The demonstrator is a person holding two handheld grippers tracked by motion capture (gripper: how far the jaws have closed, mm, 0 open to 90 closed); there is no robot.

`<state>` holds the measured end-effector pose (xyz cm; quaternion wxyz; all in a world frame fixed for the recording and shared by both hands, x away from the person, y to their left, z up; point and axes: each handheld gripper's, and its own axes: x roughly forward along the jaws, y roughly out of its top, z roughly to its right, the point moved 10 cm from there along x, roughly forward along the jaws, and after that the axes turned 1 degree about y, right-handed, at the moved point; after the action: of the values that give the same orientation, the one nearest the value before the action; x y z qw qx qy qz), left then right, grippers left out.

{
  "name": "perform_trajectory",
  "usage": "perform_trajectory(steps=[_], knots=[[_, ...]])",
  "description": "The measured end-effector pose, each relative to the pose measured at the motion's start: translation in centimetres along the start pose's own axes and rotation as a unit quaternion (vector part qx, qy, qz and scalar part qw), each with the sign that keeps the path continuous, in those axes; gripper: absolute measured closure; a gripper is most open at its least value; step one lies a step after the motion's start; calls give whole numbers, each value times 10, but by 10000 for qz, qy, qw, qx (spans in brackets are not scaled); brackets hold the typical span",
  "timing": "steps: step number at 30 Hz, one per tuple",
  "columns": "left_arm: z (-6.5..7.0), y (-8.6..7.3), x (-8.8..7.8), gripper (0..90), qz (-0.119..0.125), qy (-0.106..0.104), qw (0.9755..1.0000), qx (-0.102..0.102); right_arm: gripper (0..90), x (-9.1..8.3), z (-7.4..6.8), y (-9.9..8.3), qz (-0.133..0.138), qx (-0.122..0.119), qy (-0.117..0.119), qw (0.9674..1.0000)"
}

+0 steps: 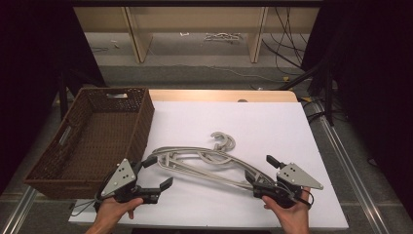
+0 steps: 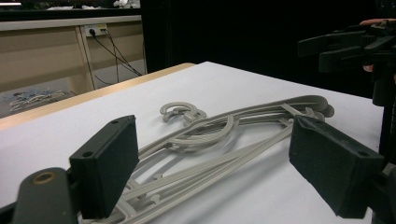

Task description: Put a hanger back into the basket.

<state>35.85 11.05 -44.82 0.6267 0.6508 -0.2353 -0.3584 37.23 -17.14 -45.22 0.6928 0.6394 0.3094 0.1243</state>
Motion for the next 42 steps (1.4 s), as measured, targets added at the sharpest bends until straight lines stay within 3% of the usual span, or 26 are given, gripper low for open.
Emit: perform_trajectory(steps=[16, 22, 26, 31, 35, 42], knots=[[2, -1, 1, 158, -57, 5, 10000, 50, 157, 3, -3, -2, -111, -95, 37, 9999], [3, -1, 3, 158, -43, -35, 10000, 62, 194, 9, -8, -4, -323, -276, 243, 9988], [1, -3, 2, 159, -134, 27, 9999, 50, 232, 14, -1, -5, -709, -480, 239, 9960], [0, -5, 3, 158, -172, 40, 9998, 40, 248, 19, 10, -10, -1138, -520, 324, 9916], [1, -6, 5, 158, -175, 37, 9998, -2, 259, 27, 15, -13, -1515, -589, 428, 9858], [0, -6, 5, 159, -172, 26, 9998, 43, 306, 47, 23, -19, -2185, -798, 595, 9707]])
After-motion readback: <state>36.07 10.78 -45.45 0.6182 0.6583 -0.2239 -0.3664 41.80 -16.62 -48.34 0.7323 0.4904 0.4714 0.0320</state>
